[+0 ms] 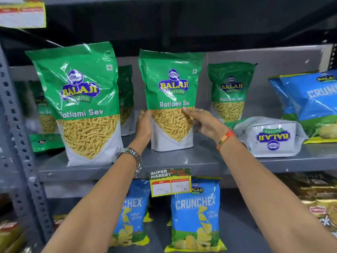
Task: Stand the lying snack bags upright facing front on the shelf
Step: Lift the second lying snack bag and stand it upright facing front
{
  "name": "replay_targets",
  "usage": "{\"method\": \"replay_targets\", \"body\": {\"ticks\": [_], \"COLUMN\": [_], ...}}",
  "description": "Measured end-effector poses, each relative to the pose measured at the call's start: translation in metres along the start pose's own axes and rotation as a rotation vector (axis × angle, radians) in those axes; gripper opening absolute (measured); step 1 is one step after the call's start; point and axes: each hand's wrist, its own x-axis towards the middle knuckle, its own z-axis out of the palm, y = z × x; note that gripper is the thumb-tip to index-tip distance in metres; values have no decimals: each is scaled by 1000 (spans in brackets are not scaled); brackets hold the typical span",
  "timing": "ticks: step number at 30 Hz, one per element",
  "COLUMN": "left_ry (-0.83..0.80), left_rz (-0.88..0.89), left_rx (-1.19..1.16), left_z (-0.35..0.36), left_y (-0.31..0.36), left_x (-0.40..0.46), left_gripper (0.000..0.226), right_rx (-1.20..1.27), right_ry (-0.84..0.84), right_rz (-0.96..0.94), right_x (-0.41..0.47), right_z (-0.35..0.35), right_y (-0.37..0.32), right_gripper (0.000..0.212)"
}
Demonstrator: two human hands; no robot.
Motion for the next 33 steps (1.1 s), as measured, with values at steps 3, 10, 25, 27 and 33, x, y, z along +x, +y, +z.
{"method": "replay_targets", "body": {"ticks": [3, 10, 25, 27, 33], "left_ry": [-38, -150, -127, -63, 274], "left_rz": [-73, -103, -101, -40, 531], "left_rx": [20, 19, 67, 46, 189], "left_z": [-1, 2, -10, -7, 36], "left_y": [-7, -4, 19, 23, 44], "left_x": [-6, -30, -71, -81, -137], "left_gripper": [24, 56, 52, 49, 58], "right_rx": [31, 35, 112, 109, -153], "right_ry": [4, 70, 225, 210, 444], "right_rz": [-13, -63, -138, -131, -261], "right_x": [-5, -25, -77, -81, -86], "right_z": [3, 5, 22, 23, -7], "right_y": [1, 4, 0, -2, -34], "right_gripper": [49, 107, 82, 85, 82]}}
